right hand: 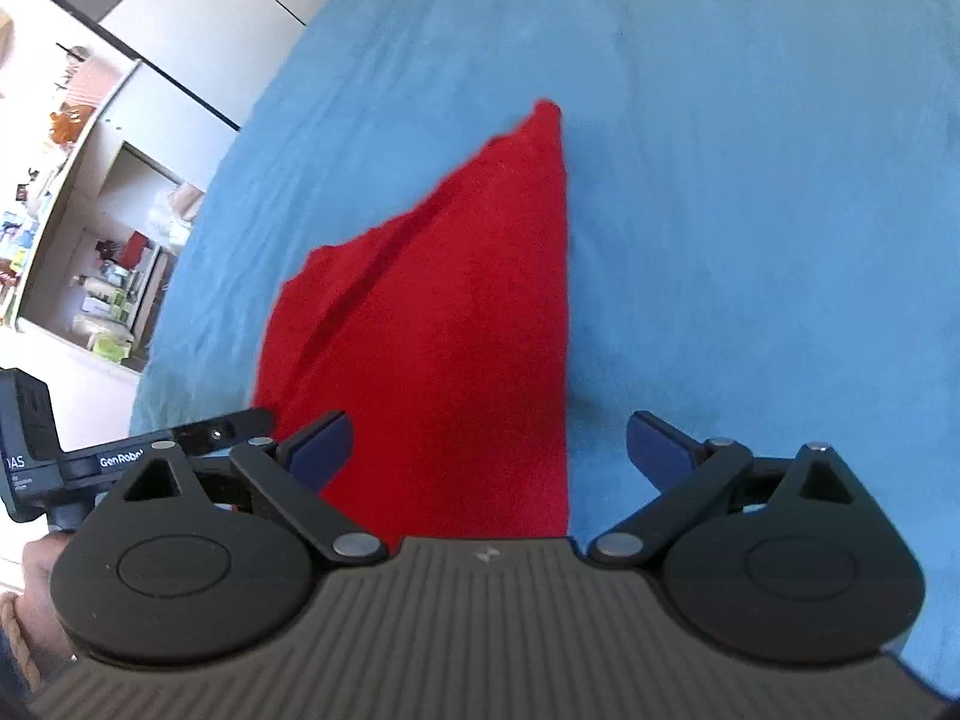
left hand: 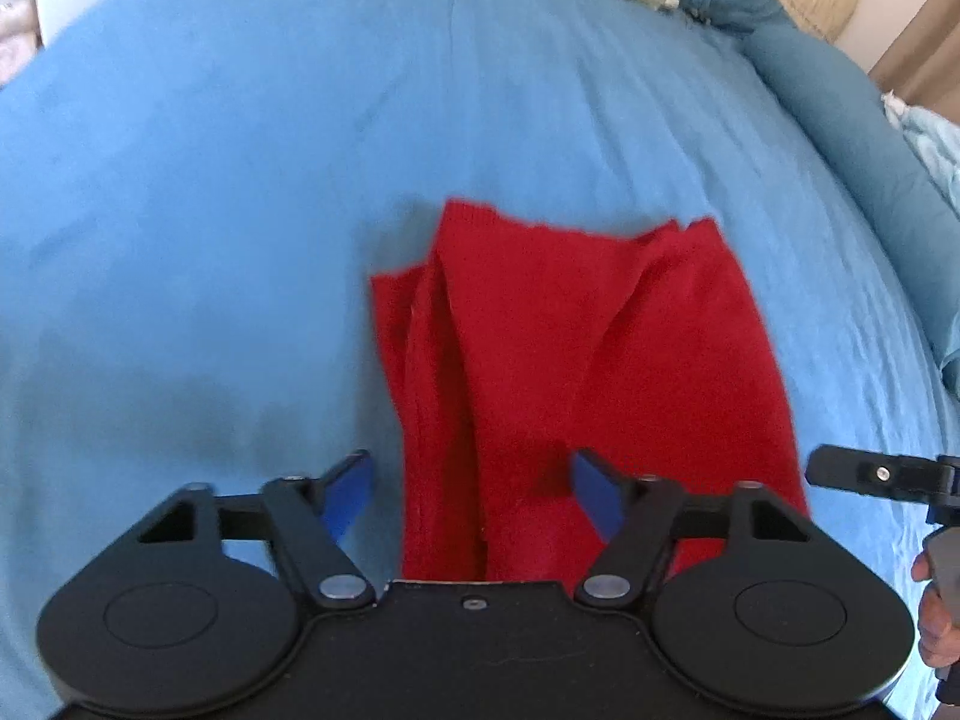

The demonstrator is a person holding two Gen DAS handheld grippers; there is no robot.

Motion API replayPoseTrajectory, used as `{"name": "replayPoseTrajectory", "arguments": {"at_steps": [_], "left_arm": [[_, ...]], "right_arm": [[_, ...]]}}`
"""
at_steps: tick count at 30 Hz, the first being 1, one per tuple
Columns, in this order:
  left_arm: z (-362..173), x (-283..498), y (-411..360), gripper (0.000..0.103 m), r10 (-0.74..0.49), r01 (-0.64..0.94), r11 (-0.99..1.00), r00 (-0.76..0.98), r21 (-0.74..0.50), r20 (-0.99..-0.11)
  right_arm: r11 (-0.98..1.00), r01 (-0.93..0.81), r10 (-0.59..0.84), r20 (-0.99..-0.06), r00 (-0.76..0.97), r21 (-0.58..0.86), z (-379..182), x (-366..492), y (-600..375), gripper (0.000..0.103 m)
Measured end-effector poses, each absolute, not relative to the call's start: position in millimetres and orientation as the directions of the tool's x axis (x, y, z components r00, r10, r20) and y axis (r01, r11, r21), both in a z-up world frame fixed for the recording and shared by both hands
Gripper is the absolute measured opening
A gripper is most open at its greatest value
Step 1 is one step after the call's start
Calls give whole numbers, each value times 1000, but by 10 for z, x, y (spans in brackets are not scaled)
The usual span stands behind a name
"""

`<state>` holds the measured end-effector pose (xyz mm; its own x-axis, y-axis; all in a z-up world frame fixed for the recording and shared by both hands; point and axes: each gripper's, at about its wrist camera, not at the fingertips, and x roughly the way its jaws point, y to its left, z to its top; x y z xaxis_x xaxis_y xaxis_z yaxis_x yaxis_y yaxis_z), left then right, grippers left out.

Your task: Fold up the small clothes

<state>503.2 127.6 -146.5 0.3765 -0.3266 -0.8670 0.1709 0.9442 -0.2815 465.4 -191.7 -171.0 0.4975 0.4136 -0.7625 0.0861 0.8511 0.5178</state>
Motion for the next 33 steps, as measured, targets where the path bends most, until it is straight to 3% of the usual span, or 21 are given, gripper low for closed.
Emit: {"name": "replayPoseTrajectory", "arguments": {"at_steps": [3,6,8,9,12,25,29,33], "left_arm": [[-1517,4999,1310,65,-350,175,936,373,-305,-859],[-1538,5015,1276,56,-348,160,937,373,-311,-860],[-1519,5010,1258,41,-341,155,940,384,-304,-858],[-1489,4997,1235,37,-335,159,942,390,-295,-858],[-1385,4943,1149,27,-303,172,952,420,-253,-856],[-826,3900,378,24,-385,241,921,460,-305,-800],[-962,3536,-11,24,-375,243,924,435,-295,-819],[-1205,3375,-327,26,-294,247,948,445,-199,-846]], "right_arm": [[851,90,415,-767,490,518,-1831,4713,-1852,99],[844,89,432,-768,473,529,-1949,4813,-1776,76],[863,83,406,-784,470,498,-1941,4847,-1691,64],[871,73,398,-785,475,485,-1917,4848,-1668,53],[877,60,385,-773,505,476,-1794,4802,-1649,43],[892,39,348,-741,575,450,-1039,3888,-2219,41],[907,79,307,-776,551,414,-1075,3480,-2545,42],[902,133,291,-807,513,410,-1411,3238,-2861,43]]}}
